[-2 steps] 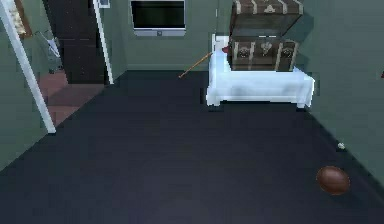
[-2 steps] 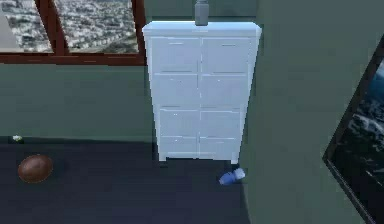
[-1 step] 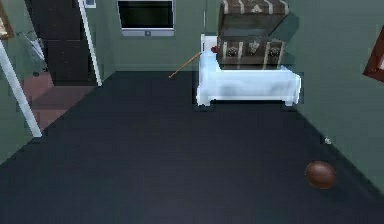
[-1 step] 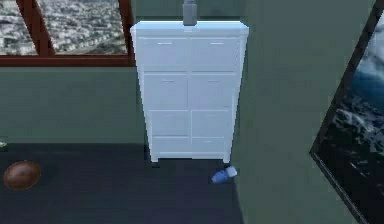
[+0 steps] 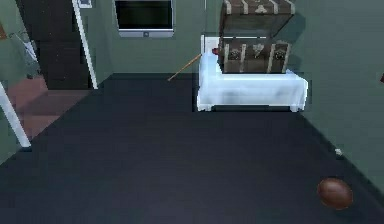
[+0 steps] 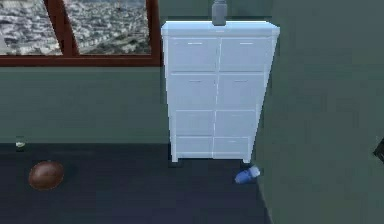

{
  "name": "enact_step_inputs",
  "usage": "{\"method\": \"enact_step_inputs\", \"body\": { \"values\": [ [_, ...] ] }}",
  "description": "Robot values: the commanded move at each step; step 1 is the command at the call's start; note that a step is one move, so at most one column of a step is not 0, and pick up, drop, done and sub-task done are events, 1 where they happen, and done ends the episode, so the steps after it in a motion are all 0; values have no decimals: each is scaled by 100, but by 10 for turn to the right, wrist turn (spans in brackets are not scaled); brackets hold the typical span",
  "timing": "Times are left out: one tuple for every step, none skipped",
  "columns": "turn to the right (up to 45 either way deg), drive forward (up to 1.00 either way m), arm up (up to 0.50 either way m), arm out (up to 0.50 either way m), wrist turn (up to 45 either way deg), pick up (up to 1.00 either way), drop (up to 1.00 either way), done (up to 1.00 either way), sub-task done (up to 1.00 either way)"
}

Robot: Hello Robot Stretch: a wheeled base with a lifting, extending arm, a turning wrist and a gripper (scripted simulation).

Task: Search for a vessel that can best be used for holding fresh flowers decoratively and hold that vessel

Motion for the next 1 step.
{"method": "enact_step_inputs", "body": {
  "values": [
    [-330,0,0,0,0,0,0,0,0]
  ]
}}
